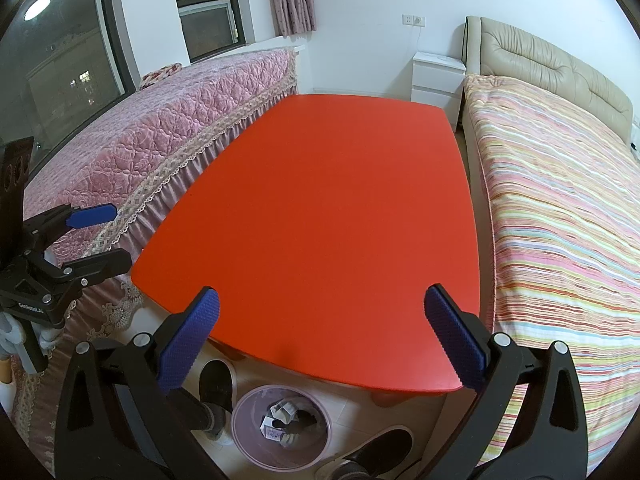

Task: Collect trash

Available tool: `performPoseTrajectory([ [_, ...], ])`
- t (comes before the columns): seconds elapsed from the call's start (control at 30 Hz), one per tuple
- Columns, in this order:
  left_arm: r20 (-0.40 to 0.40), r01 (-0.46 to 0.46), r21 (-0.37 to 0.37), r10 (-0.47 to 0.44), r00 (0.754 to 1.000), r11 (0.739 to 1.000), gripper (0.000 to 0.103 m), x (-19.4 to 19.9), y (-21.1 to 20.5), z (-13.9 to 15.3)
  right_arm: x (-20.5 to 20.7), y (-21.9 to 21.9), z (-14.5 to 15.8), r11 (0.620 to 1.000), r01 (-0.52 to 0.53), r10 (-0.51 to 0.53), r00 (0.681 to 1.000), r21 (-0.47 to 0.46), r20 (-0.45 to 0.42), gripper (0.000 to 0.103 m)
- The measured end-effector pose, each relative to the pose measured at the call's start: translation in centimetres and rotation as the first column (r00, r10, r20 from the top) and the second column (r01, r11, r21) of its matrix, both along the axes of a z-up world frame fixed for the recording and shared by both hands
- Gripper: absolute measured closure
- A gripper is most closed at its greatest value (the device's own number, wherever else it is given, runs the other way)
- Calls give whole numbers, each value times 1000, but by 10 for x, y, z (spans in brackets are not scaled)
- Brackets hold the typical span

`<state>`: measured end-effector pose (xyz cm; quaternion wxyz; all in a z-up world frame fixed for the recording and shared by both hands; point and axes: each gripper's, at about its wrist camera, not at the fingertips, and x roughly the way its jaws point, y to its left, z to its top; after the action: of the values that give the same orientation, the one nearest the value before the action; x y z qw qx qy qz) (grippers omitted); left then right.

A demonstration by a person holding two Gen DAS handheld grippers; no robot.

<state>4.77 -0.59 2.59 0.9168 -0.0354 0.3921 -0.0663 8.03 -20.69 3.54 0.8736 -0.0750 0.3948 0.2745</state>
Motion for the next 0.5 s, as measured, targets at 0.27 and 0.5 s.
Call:
performPoseTrajectory([
  [0.27,6,8,6,-8,1000,1000,6,-2,-2,-1,0,0,1,1000,0,0,1000,1,0,3],
  [0.5,23,8,16,-9,1000,1000,6,-1,-2,-1,0,0,0,1000,0,0,1000,1,0,3],
])
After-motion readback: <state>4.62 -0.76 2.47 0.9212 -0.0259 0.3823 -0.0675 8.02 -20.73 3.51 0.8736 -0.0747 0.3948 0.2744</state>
